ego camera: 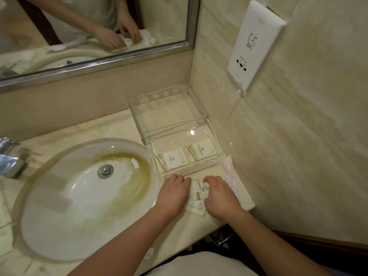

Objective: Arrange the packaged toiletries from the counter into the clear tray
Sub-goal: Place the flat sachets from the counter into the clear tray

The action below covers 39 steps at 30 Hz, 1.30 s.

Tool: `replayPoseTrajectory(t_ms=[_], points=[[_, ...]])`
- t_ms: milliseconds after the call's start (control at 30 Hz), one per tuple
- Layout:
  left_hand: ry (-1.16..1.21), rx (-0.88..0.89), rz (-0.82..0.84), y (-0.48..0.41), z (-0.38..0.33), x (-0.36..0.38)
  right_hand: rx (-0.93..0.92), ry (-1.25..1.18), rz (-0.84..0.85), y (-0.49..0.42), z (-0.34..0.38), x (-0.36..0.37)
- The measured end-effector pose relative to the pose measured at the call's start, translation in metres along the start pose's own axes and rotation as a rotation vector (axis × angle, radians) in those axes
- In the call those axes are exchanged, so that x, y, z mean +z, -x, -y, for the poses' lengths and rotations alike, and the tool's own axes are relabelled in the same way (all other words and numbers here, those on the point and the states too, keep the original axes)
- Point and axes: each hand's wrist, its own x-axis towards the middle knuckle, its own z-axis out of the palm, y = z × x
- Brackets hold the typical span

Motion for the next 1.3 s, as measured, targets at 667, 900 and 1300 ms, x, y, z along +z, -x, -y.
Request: replayPoseTrajectory(t_ms=[667,900,1300], points=[[1.276,-0.364,-0.439,0.070,0.039,-0.057,-0.092,-0.902,-0.218,0.002,0.034,-0.014],[1.212,-0.337,-0.597,0.064,0.038,-0.074,-0.101,-0.965,-0.237,0.017,0.045,-0.048],[1.248,-0.285,-0.543,0.053,0.043,-0.085,-0.181,-1.042,-0.236,0.018,0.034,-0.055]])
